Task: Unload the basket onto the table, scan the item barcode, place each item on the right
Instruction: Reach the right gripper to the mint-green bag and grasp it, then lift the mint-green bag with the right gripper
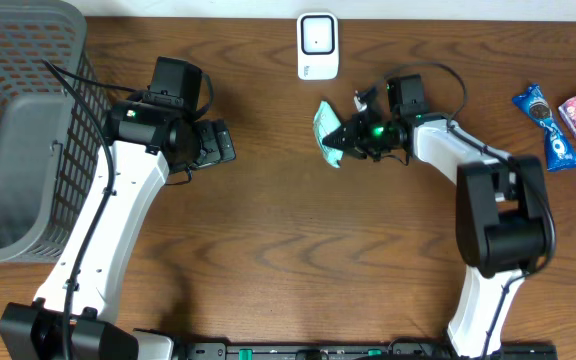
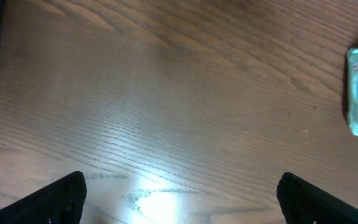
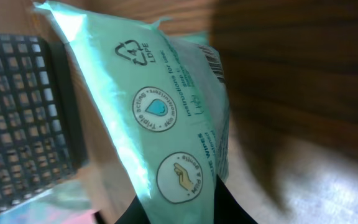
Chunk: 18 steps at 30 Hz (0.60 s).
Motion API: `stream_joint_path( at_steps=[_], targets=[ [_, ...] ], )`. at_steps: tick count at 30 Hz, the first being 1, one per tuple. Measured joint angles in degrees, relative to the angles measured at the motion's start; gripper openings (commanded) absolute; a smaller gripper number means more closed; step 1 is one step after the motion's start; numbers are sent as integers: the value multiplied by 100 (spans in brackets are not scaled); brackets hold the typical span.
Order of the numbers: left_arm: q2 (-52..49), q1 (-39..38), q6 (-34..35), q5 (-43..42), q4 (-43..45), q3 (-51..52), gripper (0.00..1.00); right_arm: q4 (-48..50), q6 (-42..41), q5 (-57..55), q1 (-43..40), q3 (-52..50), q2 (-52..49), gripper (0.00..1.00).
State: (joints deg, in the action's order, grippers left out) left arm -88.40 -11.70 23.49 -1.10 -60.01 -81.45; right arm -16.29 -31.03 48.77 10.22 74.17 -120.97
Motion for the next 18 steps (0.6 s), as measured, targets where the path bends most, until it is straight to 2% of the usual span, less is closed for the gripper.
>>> stream_joint_path(
  at_steps=[5,8,15,18],
  targets=[
    [0,0,0,0,-2,0,98,48,-109,313,-372,-13,-122,40],
    [0,0,2,0,0,0,98,9,-122,282,-656,-13,-122,48],
    [0,0,0,0,4,0,98,-645,114,-192,-1152,-15,48,54],
    [0,0,0,0,0,0,98,-1021,299,-758,-1156,-20,391,61]
  ],
)
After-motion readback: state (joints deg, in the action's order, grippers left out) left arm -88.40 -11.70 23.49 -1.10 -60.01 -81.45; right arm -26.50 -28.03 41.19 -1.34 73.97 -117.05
